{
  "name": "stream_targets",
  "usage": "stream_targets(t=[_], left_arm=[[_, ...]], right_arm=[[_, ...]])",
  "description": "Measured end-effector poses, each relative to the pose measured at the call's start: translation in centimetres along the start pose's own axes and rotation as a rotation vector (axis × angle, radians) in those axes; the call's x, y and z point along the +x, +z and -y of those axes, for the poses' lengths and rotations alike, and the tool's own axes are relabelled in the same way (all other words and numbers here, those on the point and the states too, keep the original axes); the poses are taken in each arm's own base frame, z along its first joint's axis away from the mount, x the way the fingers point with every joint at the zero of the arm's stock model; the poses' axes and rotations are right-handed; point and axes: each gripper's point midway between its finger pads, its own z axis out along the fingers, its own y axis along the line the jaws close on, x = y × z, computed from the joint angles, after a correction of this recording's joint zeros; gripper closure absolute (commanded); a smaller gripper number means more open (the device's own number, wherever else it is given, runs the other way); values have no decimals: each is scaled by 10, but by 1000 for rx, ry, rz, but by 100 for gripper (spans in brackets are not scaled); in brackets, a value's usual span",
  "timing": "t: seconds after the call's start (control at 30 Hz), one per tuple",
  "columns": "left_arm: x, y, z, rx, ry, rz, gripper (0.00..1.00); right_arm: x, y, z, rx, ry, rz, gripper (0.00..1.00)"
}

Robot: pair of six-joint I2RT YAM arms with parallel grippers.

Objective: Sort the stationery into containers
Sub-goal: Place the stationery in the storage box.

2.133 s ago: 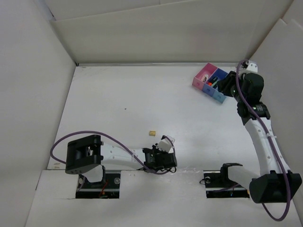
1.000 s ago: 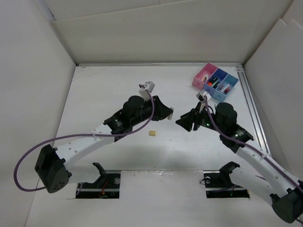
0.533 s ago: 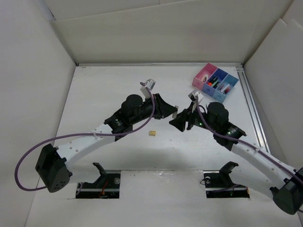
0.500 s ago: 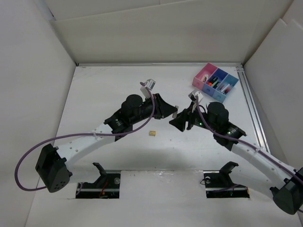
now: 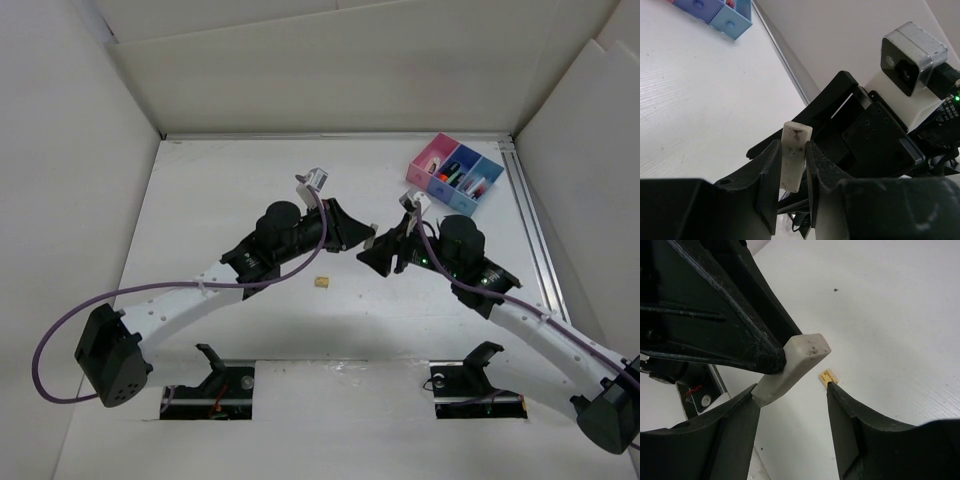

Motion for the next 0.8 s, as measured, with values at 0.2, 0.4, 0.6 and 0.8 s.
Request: stream_targets(t=[0.2, 0.4, 0.6, 0.8], left_arm=[[5, 1, -5, -9, -3, -10, 100], [10, 3, -9, -13, -12, -28, 100], [11, 4, -10, -3, -19, -25, 100], [8, 4, -10, 2, -20, -12, 100]], right_arm=[[-3, -1, 0, 6, -4, 13, 40], [-8, -1, 1, 17, -5, 27, 48], [-8, -1, 2, 24, 6, 25, 70], [-8, -1, 5, 46, 18, 30, 87]])
